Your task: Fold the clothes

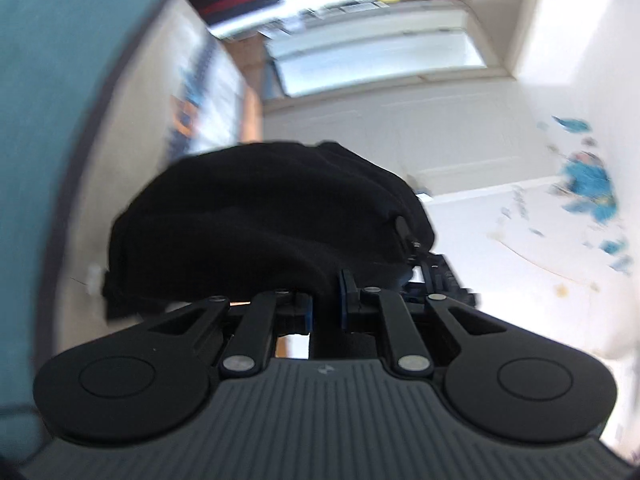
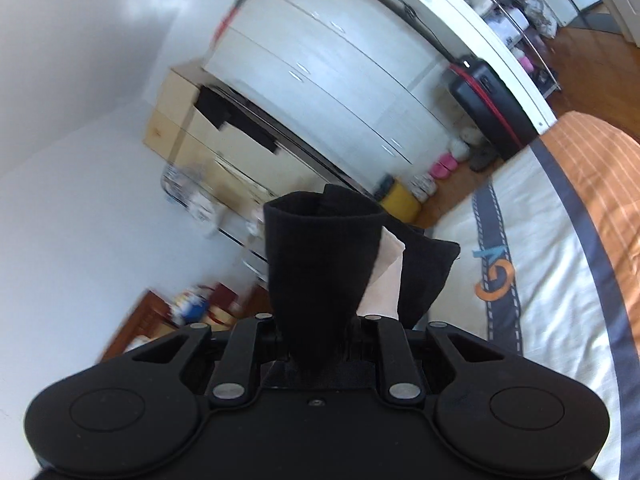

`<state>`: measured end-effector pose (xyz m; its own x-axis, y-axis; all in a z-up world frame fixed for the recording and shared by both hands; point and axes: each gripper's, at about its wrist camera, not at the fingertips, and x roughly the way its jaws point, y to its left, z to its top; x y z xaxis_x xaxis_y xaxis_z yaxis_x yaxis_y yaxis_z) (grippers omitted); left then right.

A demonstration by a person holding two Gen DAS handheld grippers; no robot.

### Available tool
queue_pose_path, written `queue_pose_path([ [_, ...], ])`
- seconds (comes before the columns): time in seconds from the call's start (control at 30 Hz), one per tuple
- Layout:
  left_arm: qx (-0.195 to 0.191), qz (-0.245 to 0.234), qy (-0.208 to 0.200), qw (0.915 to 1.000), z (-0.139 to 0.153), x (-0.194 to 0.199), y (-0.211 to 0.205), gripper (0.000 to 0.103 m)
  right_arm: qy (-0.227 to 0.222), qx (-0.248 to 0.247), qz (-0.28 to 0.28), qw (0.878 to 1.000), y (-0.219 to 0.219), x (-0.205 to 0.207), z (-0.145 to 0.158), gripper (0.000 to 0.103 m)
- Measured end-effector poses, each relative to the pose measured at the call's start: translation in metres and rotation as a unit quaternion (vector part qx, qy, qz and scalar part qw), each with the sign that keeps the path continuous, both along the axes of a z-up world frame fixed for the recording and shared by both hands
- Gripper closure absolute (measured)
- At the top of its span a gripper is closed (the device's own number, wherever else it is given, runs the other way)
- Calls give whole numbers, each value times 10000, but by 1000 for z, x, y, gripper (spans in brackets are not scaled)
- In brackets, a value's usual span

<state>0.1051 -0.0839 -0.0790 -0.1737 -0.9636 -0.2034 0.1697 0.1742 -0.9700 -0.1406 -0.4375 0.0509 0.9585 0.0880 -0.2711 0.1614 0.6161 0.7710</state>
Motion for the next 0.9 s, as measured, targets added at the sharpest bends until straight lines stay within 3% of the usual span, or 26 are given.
queue_pose_path([
  [0.1, 333, 365, 530, 9974, -46, 53, -3, 92, 563, 57, 68, 9984, -12, 68, -24, 79],
  [0.23, 554, 928, 1147, 9875, -108, 98, 9, 92, 1196, 3, 169, 9927, -13, 146, -47, 79],
  [0.5, 100, 1523, 1774, 9722, -183, 137, 44, 88, 1997, -224, 599, 9778, 9, 272, -71, 79],
  [0.57, 181, 1964, 1847, 9628, -195, 147, 57, 82, 2098, -308, 764, 9743, 19, 302, -73, 73],
  [0.63, 221, 2308, 1788, 9562, -207, 160, 67, 70, 2231, -676, 713, 9698, 26, 329, -82, 56],
  [0.73, 305, 2550, 1737, 9507, -218, 175, 76, 69, 2305, -1257, 419, 9640, 30, 338, -90, 55],
  [0.83, 390, 2960, 1767, 9379, -220, 180, 87, 68, 2180, -1158, 361, 9684, 28, 315, -98, 54],
  [0.9, 337, 3046, 1617, 9381, -215, 184, 87, 65, 2080, -1054, 484, 9712, 28, 291, -106, 50],
])
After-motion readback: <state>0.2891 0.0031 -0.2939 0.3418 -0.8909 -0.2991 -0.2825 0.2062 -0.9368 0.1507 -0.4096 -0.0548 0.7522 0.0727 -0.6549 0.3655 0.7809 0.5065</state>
